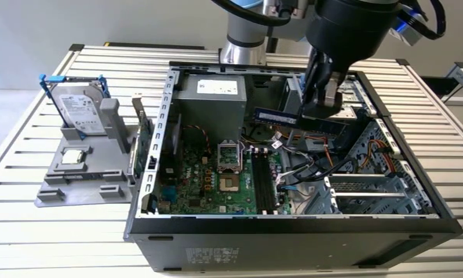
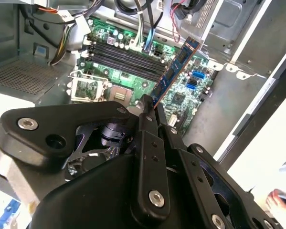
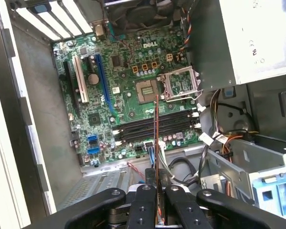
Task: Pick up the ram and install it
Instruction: 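Pick up the ram and move it above insertion slot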
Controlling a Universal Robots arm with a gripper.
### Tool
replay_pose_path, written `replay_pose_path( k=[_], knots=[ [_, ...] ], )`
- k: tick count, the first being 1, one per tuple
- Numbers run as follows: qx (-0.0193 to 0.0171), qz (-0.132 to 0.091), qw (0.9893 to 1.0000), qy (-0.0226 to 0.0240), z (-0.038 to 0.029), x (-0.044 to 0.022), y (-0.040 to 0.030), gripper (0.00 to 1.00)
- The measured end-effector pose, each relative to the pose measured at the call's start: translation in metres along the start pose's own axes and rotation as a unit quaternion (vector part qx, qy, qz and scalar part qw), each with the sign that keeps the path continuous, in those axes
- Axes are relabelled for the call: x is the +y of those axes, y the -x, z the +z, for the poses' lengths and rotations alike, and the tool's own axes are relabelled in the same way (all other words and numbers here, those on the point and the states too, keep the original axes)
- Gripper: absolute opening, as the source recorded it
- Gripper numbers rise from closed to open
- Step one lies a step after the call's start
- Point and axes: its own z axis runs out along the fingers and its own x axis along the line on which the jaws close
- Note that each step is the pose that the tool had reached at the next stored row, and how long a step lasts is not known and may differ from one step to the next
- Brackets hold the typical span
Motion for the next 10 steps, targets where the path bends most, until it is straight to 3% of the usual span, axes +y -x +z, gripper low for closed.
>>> replay_pose_path(
  k=[10],
  knots=[
    [-0.0007, 0.034, 0.9994, -0.0003, 0.0, 0.0, 0.0, 0.0]
  ],
)
